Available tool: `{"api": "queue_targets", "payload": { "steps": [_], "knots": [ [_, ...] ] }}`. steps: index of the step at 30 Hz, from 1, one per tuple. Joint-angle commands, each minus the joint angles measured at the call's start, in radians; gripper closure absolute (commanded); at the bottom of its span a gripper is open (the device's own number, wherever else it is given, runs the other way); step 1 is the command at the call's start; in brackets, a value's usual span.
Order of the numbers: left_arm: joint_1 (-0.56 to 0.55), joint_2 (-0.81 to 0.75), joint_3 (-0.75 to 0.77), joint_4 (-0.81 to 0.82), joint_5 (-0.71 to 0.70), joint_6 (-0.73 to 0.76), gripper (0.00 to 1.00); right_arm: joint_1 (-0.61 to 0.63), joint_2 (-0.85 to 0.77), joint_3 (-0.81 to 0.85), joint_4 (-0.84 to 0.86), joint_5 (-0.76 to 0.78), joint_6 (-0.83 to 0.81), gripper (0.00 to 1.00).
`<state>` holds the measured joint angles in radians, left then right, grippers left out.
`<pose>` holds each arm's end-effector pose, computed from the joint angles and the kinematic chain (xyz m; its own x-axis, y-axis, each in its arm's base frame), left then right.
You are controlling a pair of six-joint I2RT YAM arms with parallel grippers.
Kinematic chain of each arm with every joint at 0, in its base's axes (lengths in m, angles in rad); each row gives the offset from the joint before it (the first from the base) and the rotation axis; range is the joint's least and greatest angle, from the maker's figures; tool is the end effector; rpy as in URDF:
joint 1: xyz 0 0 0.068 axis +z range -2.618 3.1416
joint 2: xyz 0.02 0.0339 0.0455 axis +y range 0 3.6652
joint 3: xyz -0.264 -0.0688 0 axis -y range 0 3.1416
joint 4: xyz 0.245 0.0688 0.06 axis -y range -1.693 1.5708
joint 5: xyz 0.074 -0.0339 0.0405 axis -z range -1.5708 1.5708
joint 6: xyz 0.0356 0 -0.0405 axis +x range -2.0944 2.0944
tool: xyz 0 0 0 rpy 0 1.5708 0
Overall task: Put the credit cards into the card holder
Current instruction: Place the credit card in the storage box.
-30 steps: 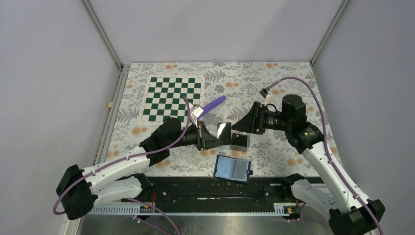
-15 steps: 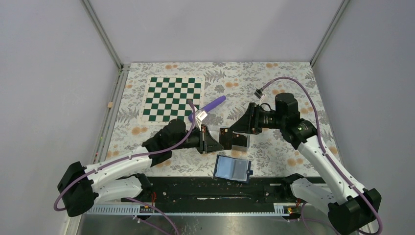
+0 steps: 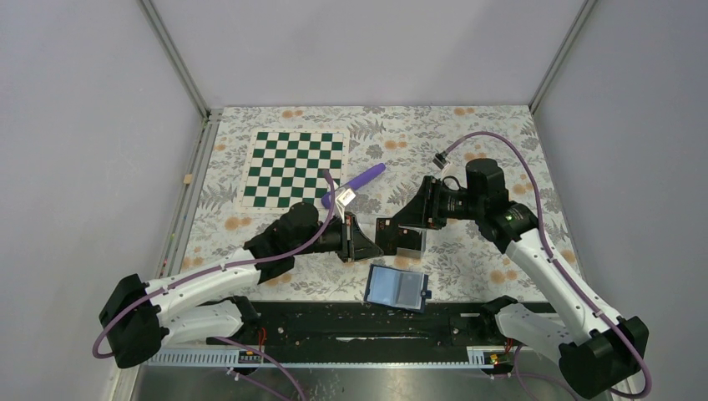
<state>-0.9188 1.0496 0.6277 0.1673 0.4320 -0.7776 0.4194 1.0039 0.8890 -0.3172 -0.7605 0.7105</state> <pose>0.1335 -0.1994 0.2701 -0.7878 -0.0180 -0.6156 0.5824 0.3036 -0.7541 0.1901 0.1116 0.3259 -0.8552 0.1361 -0.5001 -0.4075 0.4196 0.8111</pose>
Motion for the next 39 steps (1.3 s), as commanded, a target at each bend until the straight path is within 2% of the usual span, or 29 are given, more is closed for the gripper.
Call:
{"api": "queue_targets", "payload": {
  "steps": [1, 6, 12, 18, 21, 26, 28, 30, 33, 36, 39],
  "knots": [
    [-0.007, 0.000, 0.037, 0.053, -0.007, 0.008, 1.00, 0.016, 0.011, 0.032, 0.018, -0.001, -0.012, 0.51],
    [-0.007, 0.004, 0.037, 0.054, -0.010, 0.006, 1.00, 0.025, 0.008, 0.022, 0.062, -0.029, 0.026, 0.56],
    [-0.006, 0.013, 0.033, 0.046, -0.017, 0.003, 1.00, 0.028, -0.023, 0.019, 0.063, -0.041, 0.045, 0.76],
    [-0.007, 0.024, 0.043, 0.019, -0.026, 0.005, 1.00, 0.036, -0.047, 0.002, 0.045, -0.044, 0.041, 0.79],
    [-0.007, 0.026, 0.048, 0.003, -0.029, 0.010, 1.00, 0.041, -0.056, 0.006, 0.029, -0.037, 0.025, 0.76],
    [-0.010, 0.031, 0.059, -0.014, -0.023, 0.023, 1.00, 0.051, -0.048, 0.028, -0.010, -0.024, -0.019, 0.52],
    [-0.010, 0.033, 0.064, -0.024, -0.026, 0.027, 1.00, 0.061, -0.043, 0.042, -0.025, -0.017, -0.031, 0.47],
    [-0.011, 0.036, 0.066, -0.028, -0.025, 0.029, 1.00, 0.075, -0.044, 0.053, -0.031, -0.014, -0.041, 0.47],
    [-0.012, 0.046, 0.068, -0.033, -0.026, 0.031, 1.00, 0.102, -0.045, 0.074, -0.055, -0.001, -0.067, 0.52],
    [-0.017, 0.056, 0.073, -0.042, -0.027, 0.032, 1.00, 0.117, -0.045, 0.080, -0.062, -0.012, -0.085, 0.66],
    [-0.020, 0.065, 0.080, -0.052, -0.026, 0.036, 1.00, 0.127, -0.047, 0.085, -0.061, -0.028, -0.104, 0.76]
  ]
}}
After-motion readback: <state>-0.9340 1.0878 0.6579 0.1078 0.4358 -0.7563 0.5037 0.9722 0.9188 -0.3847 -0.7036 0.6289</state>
